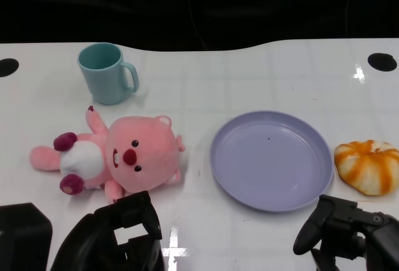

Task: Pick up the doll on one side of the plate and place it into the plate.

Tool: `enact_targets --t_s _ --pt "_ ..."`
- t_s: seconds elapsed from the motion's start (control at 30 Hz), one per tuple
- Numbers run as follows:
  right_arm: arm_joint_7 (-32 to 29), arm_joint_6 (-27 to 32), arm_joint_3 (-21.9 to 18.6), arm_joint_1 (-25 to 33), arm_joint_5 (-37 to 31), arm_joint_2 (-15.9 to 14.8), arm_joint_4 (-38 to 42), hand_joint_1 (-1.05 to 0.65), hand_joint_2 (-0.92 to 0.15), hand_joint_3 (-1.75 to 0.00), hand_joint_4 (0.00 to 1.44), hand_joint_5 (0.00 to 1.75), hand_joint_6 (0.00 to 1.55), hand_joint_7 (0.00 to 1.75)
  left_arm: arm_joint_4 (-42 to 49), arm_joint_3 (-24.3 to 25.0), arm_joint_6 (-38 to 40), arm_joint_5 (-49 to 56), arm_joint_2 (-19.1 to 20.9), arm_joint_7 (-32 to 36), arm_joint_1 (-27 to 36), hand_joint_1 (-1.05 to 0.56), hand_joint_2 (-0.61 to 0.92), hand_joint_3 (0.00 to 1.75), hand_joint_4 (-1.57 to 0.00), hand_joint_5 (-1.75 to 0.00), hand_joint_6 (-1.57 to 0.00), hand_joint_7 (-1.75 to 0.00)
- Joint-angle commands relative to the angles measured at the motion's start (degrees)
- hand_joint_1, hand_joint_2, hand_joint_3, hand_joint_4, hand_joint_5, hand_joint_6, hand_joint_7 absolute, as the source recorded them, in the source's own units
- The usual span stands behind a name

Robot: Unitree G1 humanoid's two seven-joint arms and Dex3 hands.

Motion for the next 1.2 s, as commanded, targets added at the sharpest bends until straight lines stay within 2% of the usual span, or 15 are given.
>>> enact_targets --t_s 0.03,0.5,0.57,0.67,0.77,0.87,0.9,0.97,1.0,1.1,1.2 --pt "-0.1 0.0 -0.3 -0.2 -0.1 -0.6 -0.1 -0.01 -0.64 -1.09 0.62 1.74 0.55 1.50 0.7 0.3 -0.7 0.5 0.4 -0.2 -0.1 -0.17 0.40 1.43 -0.86 -1.75 -0.73 -1.71" --pt "-0.1 0.0 -0.1 -0.4 0.2 -0.4 0.2 0.00 -0.63 -1.11 0.62 1.74 0.54 1.51 0.4 1.1 0.1 -0.5 -0.3 0.5 -0.1 -0.16 0.40 1.43 -0.85 -1.75 -0.74 -1.68" --pt "-0.2 0.0 0.1 -0.6 0.0 -0.4 0.3 0.00 -0.63 -1.11 0.62 1.74 0.54 1.51 0.3 1.5 0.0 -0.7 -0.8 1.1 -0.1 -0.17 0.41 1.40 -0.84 -1.71 -0.76 -1.59" --pt "-0.2 0.6 0.2 -0.9 -0.1 -0.4 0.3 -0.01 -0.63 -1.10 0.62 1.74 0.54 1.51 -0.3 2.2 0.5 -1.1 -1.9 2.3 -0.2 -0.16 0.43 1.31 -0.80 -1.55 -0.80 -1.27" --pt "-0.3 0.8 0.4 -1.0 0.0 -0.3 0.3 -0.01 -0.63 -1.10 0.62 1.74 0.54 1.51 -1.1 2.9 0.5 -1.1 -2.3 3.1 -0.4 -0.17 0.43 1.27 -0.73 -1.45 -0.78 -1.07" --pt "-0.2 0.3 0.4 -1.1 0.2 -0.2 0.6 0.00 -0.64 -1.11 0.62 1.74 0.54 1.51 -2.1 3.9 0.9 -2.0 -2.4 3.3 -0.5 -0.20 0.50 1.08 -0.68 -1.32 -0.76 -0.85" --pt "-0.2 0.2 0.5 -1.1 0.2 -0.2 0.7 0.01 -0.63 -1.12 0.62 1.74 0.54 1.51 -2.3 4.2 0.9 -2.2 -2.4 3.3 -0.5 -0.20 0.51 1.04 -0.67 -1.31 -0.76 -0.82" --pt "-0.2 0.1 0.6 -1.2 0.1 -0.2 0.7 0.01 -0.63 -1.12 0.62 1.74 0.54 1.51 -2.6 4.6 0.6 -2.2 -2.4 3.7 -0.5 -0.23 0.60 0.83 -0.61 -1.23 -0.72 -0.68" --pt "-0.2 0.1 0.6 -1.2 0.1 -0.1 0.8 0.01 -0.64 -1.12 0.62 1.74 0.54 1.51 -2.8 4.8 0.4 -1.9 -2.5 4.0 -0.6 -0.25 0.68 0.66 -0.57 -1.18 -0.70 -0.57" --pt "-0.2 -0.2 0.7 -1.4 0.3 0.0 1.1 0.01 -0.64 -1.13 0.62 1.75 0.54 1.51 -3.4 4.9 -2.1 0.1 -1.8 3.8 -0.9 -0.29 0.83 0.36 -0.48 -1.12 -0.66 -0.40" --pt "-0.2 -0.6 0.9 -1.6 0.4 0.1 1.5 0.01 -0.64 -1.13 0.63 1.75 0.54 1.52 -3.5 4.6 -5.6 3.4 -0.6 3.2 -1.3 -0.36 0.91 0.16 -0.39 -1.11 -0.61 -0.33"
